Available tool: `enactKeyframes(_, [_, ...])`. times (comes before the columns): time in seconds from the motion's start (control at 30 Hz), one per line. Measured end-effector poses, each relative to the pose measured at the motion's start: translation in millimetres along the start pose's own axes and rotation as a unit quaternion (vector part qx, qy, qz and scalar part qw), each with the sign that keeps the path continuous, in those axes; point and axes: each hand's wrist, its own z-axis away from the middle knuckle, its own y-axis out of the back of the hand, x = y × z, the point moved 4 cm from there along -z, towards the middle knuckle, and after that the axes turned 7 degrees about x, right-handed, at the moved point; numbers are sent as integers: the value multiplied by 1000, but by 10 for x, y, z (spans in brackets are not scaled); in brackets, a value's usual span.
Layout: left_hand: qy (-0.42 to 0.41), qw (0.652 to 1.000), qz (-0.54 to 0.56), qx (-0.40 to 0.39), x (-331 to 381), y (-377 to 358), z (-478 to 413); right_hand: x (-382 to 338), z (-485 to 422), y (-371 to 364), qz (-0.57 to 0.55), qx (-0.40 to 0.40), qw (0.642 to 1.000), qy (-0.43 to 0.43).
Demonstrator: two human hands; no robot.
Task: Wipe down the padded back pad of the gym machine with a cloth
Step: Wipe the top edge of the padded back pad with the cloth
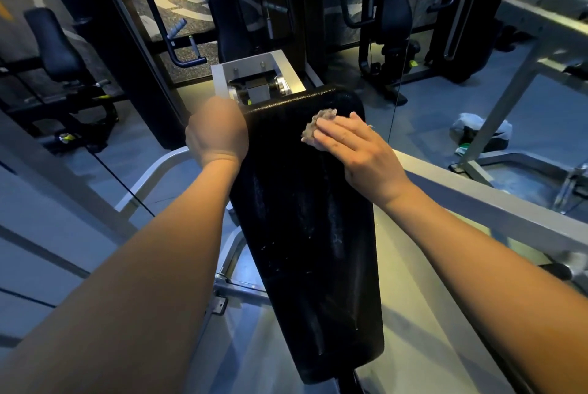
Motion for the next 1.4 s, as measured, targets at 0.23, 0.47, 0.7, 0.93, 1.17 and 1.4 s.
enactKeyframes(0.23, [0, 1000, -5, -4, 6, 8, -5, 186, -483, 91, 25, 106, 965, -240])
enactKeyframes(0.47, [-11, 1000, -10, 3, 4, 1, -7, 41, -513, 44, -48, 100, 946, -304])
enactKeyframes(0.7, [-15, 1000, 8, -2, -16, -23, -16, -548, -479, -91, -77, -43, 992, -86])
enactKeyframes(0.93, [-22, 1000, 3, 0, -25, -13, -22, -130, -545, 93, 1, 26, 996, -89])
enactKeyframes(1.17, [-28, 1000, 7, -4, -30, -26, -35, -695, -659, -183, -35, 24, 987, -157])
enactKeyframes(1.4, [-25, 1000, 10, -9, -45, -25, -41, 187, -696, 206, 9, 30, 962, -270])
